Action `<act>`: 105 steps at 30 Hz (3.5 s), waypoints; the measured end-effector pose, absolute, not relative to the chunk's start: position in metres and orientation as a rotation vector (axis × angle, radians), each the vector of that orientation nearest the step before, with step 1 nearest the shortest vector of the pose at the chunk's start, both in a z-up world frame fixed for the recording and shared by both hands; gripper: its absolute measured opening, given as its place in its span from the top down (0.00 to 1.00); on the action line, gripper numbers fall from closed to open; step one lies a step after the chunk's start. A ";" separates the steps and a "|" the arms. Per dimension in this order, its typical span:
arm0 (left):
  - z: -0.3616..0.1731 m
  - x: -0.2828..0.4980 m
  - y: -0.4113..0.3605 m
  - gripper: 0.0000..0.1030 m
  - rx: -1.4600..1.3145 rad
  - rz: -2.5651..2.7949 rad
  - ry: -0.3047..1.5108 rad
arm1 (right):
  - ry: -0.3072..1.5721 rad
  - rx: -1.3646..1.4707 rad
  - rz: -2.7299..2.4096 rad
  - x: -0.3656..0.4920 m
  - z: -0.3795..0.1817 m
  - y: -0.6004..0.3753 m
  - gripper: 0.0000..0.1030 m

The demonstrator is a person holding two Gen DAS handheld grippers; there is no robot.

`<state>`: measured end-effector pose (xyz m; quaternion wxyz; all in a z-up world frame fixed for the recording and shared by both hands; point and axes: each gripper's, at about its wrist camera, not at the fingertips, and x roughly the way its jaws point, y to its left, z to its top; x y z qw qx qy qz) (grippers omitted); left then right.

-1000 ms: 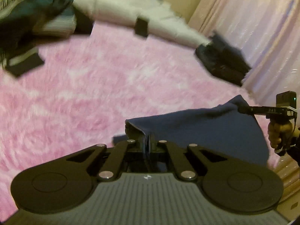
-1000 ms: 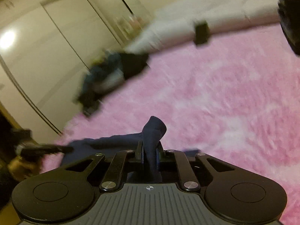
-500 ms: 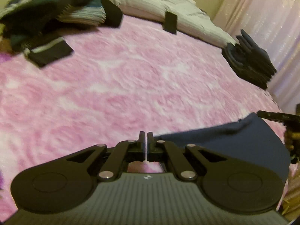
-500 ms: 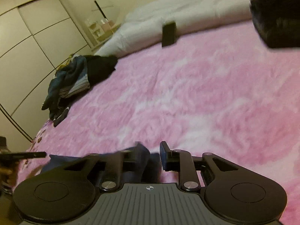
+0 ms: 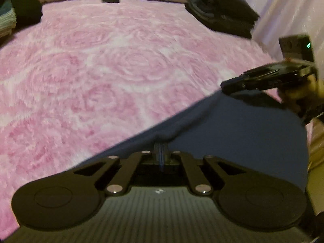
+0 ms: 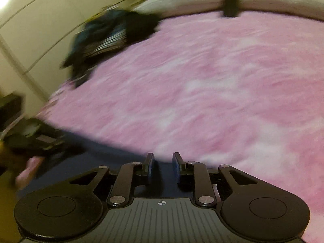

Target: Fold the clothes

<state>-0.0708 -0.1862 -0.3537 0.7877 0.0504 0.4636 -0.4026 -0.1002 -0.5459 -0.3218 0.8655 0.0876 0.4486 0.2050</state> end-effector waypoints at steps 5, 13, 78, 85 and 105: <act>-0.337 -0.104 -0.179 0.98 0.109 -0.853 0.957 | 0.822 0.184 0.367 -0.131 -0.287 -0.566 0.77; -0.310 -0.158 -0.167 0.97 0.109 -0.829 0.889 | 0.665 0.217 0.602 -0.278 -0.259 -0.524 0.36; -0.344 -0.102 -0.158 0.91 0.291 -0.663 0.878 | 0.852 -0.016 0.417 -0.123 -0.328 -0.527 0.48; -0.324 -0.097 -0.148 0.89 0.163 -0.712 0.840 | 0.792 -0.001 0.496 -0.143 -0.298 -0.514 0.48; -0.327 -0.089 -0.169 0.87 0.243 -0.652 0.823 | 0.747 -0.022 0.539 -0.131 -0.276 -0.485 0.48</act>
